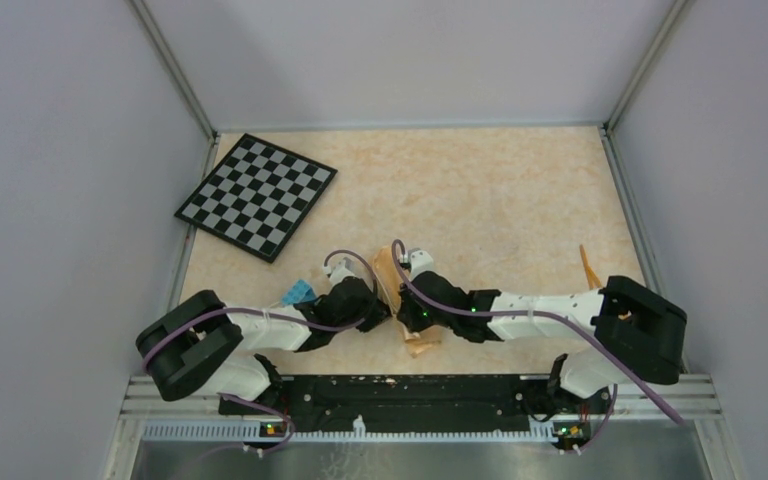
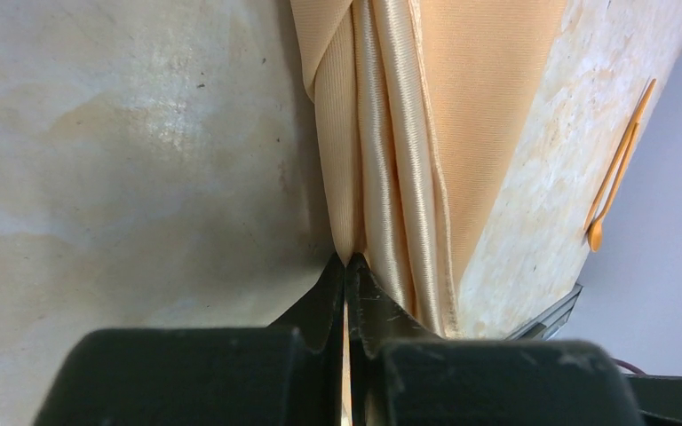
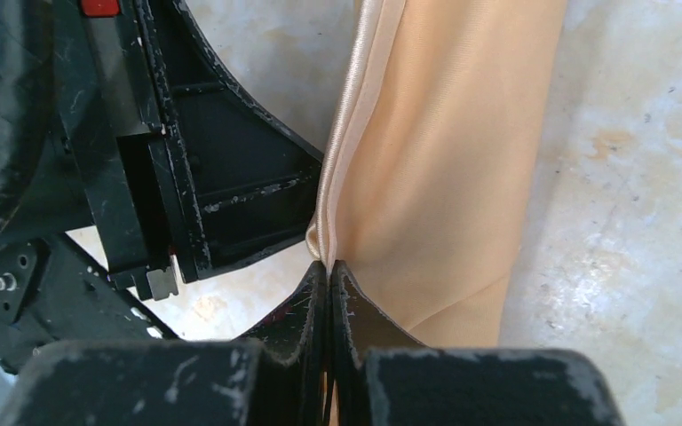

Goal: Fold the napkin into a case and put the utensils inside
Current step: Pick up the top corner of the smaller rectangle folded napkin.

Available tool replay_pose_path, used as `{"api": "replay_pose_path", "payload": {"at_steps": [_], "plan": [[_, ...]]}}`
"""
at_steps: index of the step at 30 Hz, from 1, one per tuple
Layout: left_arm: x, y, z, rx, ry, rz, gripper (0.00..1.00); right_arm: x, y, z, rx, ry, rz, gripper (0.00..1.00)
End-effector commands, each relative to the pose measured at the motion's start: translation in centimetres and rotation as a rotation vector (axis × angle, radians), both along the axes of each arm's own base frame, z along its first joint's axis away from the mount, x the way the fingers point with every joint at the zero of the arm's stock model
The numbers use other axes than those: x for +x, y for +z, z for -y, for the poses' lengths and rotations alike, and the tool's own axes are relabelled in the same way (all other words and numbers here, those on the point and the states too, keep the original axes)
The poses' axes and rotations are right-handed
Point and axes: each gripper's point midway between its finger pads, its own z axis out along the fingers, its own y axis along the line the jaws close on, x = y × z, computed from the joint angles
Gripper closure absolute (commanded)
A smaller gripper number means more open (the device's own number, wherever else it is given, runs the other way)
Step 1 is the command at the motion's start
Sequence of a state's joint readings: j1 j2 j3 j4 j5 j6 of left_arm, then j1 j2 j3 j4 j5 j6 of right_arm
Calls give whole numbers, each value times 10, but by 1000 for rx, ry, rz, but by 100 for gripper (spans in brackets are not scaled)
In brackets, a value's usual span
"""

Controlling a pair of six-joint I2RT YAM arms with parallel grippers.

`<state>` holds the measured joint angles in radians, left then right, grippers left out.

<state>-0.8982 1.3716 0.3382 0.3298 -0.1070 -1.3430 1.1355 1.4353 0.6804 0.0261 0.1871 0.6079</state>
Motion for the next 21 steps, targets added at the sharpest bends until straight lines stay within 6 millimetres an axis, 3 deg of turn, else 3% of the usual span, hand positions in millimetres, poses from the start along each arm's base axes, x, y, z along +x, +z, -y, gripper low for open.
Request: {"api": "replay_pose_path", "payload": {"at_steps": [1, 9, 11, 15, 19, 21], "plan": [[-5, -16, -15, 72, 36, -17, 100, -3, -5, -12, 78, -15, -43, 100], [-9, -20, -18, 104, 26, -31, 100, -8, -54, -1, 44, -58, -103, 100], [-11, -19, -19, 137, -5, -26, 91, -9, -64, 7, 26, -69, -112, 100], [-13, -12, -26, 239, -88, 7, 76, -7, -68, 14, 21, -79, -121, 100], [-12, 9, -47, 323, -98, 76, 75, -5, -63, 16, 18, -73, -108, 100], [-7, 27, -58, 340, -72, 132, 80, -3, -61, 17, 13, -70, -101, 100]]}}
